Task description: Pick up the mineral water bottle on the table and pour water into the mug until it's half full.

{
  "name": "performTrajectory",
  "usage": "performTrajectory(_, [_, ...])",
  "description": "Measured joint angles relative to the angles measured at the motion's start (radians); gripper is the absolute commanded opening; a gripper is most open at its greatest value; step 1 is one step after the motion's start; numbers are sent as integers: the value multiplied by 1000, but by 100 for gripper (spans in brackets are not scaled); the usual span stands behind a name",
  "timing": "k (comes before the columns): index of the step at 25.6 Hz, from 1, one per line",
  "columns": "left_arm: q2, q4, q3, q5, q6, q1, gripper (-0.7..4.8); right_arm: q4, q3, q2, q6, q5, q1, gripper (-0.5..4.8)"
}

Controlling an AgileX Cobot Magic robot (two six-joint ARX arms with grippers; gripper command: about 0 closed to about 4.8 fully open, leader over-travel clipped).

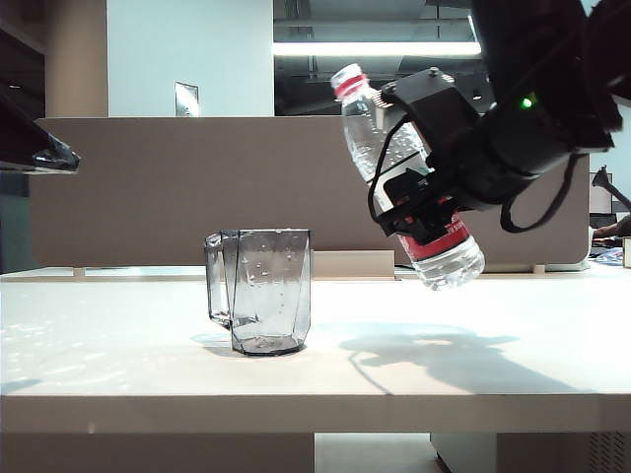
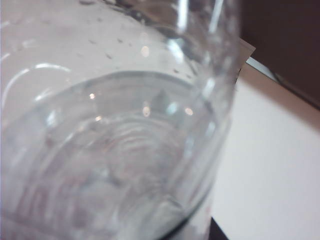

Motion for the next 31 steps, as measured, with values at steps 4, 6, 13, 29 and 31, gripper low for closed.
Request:
performTrajectory(4, [0,0,0,0,0,0,-5,-53,52,0,-178,37,2,260])
performTrajectory(6, [0,0,0,0,0,0,-5,-64,63,-3,-247,59,2,260])
performTrajectory(13, [0,0,0,0,0,0,-5,-103,62,-59,-428,134,2,260])
performTrajectory(29, [1,0,0,0,0,0,-5,-171,69,-97,-783,177,6,260])
performTrajectory(31, [1,0,0,0,0,0,-5,-171,69,-97,-794,177,6,260])
